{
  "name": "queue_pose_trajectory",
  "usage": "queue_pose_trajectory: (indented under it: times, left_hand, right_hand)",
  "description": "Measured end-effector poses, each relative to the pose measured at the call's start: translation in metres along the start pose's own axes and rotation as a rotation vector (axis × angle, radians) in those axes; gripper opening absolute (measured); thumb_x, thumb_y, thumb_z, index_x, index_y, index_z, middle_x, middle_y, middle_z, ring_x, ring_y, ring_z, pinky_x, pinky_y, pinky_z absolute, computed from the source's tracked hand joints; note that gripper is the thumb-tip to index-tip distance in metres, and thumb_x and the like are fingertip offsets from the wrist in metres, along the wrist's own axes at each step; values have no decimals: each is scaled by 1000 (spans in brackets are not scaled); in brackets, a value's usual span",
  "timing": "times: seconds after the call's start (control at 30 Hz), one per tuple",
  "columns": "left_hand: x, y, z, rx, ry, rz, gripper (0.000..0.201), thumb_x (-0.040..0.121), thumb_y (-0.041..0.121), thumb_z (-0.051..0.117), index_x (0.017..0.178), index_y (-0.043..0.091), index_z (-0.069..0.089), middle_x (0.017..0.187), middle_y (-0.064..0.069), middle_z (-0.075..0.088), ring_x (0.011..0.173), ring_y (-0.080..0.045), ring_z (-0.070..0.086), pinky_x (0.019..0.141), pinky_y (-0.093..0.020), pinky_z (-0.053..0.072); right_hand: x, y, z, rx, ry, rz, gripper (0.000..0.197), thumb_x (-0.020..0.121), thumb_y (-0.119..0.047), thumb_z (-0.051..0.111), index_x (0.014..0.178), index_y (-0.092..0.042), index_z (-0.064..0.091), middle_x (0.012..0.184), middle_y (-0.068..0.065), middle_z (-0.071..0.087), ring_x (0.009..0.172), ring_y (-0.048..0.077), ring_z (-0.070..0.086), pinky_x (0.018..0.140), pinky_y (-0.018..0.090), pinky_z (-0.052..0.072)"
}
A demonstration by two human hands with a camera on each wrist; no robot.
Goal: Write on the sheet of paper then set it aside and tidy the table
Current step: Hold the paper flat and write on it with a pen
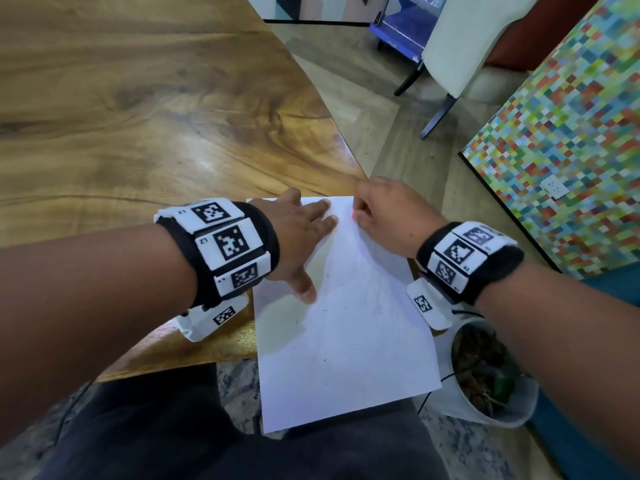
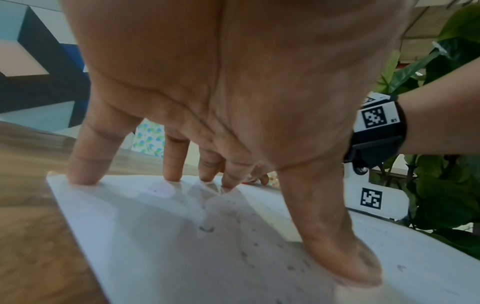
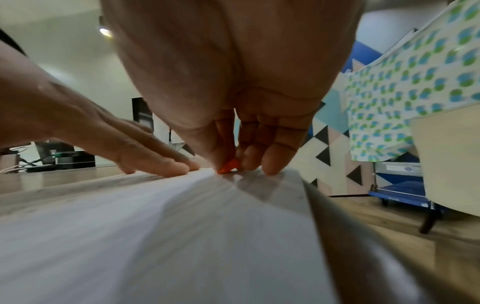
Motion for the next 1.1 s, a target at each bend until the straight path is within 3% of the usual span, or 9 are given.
queue_pose_trajectory:
  times: [0.13,0.27,0.53,0.73,0.8,0.97,1.1]
  left_hand:
    - [0,0,-2,9,11,-5,125,70,82,67,162,29,1,169,11,0,141,-28,22,84,-45,49]
    - [2,-1,-1,6,13,1,122,70,82,67,161,33,2,169,12,-2,143,-29,20,89,-49,50]
    - [0,2,-3,8,-9,-13,124,72,78,68,162,30,-3,169,8,0,142,-32,20,90,-47,50]
    - [5,9,-9,12,-19,-17,125,68,73,77,161,36,2,159,3,20,137,-37,23,90,-47,52]
    - [7,11,-11,42,-22,-24,127,67,73,78,161,37,1,155,2,23,136,-38,24,83,-42,49]
    - [13,12,-12,87,-26,-38,126,65,75,77,160,41,3,151,1,26,135,-38,26,69,-38,40]
    - [14,11,-11,82,-37,-34,127,65,75,77,160,41,0,152,1,24,138,-36,23,77,-43,46]
  right_hand:
    - [-10,-5,2,31,-22,-60,11,93,-24,52,84,-20,56,90,-3,54,84,21,55,77,39,48]
    - [-30,-25,12,43,-124,-217,10,92,-28,50,83,-26,51,88,-5,50,80,18,52,74,39,47]
    - [2,6,1,-28,26,-30,10,91,-22,50,81,-22,52,86,-2,53,81,22,55,72,38,49]
    - [-44,-14,10,-50,-107,-265,12,90,-25,49,79,-22,50,84,-4,49,73,19,49,65,39,45]
    - [-55,-19,12,-61,-129,-315,12,90,-26,48,80,-20,53,84,-4,50,73,19,51,64,40,46]
    - [-22,-3,3,-41,-63,-162,9,91,-25,50,84,-21,53,88,-2,52,81,23,55,73,41,48]
    - [-2,9,0,-27,-4,-42,9,93,-26,53,86,-20,56,91,-4,52,84,20,55,74,35,48]
Point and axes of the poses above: each hand's wrist, its own x-axis towards the middle knuckle, its own z-axis out of the palm, y = z × x, the point moved 3 cm from there along x, towards the middle knuckle
